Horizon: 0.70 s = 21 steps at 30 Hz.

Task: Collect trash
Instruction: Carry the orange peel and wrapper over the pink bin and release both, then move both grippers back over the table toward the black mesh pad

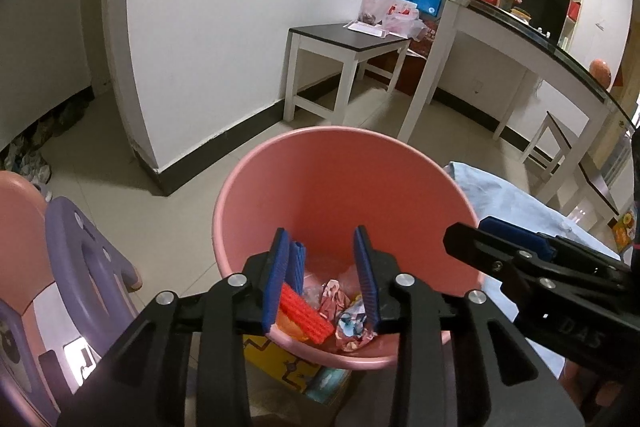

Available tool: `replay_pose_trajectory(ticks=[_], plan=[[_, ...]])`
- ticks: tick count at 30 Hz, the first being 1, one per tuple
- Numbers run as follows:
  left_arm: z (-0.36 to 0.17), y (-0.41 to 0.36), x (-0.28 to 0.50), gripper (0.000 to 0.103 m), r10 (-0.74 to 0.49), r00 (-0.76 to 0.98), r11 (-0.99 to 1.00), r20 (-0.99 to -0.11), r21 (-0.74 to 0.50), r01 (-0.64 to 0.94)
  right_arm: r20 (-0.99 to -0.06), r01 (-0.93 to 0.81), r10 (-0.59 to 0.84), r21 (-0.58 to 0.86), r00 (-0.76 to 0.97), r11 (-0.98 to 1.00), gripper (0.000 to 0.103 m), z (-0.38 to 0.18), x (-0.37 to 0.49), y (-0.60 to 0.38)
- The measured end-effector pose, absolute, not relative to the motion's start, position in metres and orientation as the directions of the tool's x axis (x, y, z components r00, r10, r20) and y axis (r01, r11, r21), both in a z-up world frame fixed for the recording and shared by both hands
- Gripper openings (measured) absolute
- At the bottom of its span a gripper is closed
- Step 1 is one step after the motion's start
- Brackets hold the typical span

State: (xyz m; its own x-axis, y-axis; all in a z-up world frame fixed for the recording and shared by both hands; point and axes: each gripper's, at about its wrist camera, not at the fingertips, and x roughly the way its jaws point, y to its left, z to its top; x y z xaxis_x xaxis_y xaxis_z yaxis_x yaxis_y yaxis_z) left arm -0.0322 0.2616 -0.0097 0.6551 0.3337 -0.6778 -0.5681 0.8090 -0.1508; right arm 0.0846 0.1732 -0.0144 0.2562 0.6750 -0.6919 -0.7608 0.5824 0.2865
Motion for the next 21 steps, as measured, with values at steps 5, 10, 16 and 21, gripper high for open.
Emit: replay_pose_trajectory(ticks=[5, 10, 16, 21], plan=[[0.003, 0.247, -0.035, 0.034, 0.334, 0.676, 0.828, -0.657, -0.139, -0.544, -0.675, -0.758, 0.682, 0.278, 0.283, 0.590, 0.045, -0.002, 0.081, 0.156], [0.016, 0.230, -0.037, 0.034, 0.322, 0.700, 0.848, -0.638, -0.134, -0.512, -0.657, -0.748, 0.682, 0.265, 0.321, 0.608, 0.053, 0.009, 0.077, 0.127], [0.030, 0.205, -0.036, 0.034, 0.305, 0.724, 0.874, -0.619, -0.120, -0.471, -0.642, -0.729, 0.675, 0.254, 0.364, 0.635, 0.053, 0.019, 0.072, 0.089], [0.037, 0.179, -0.035, 0.034, 0.272, 0.745, 0.900, -0.610, -0.112, -0.420, -0.634, -0.709, 0.650, 0.220, 0.419, 0.670, 0.053, 0.025, 0.063, 0.048]])
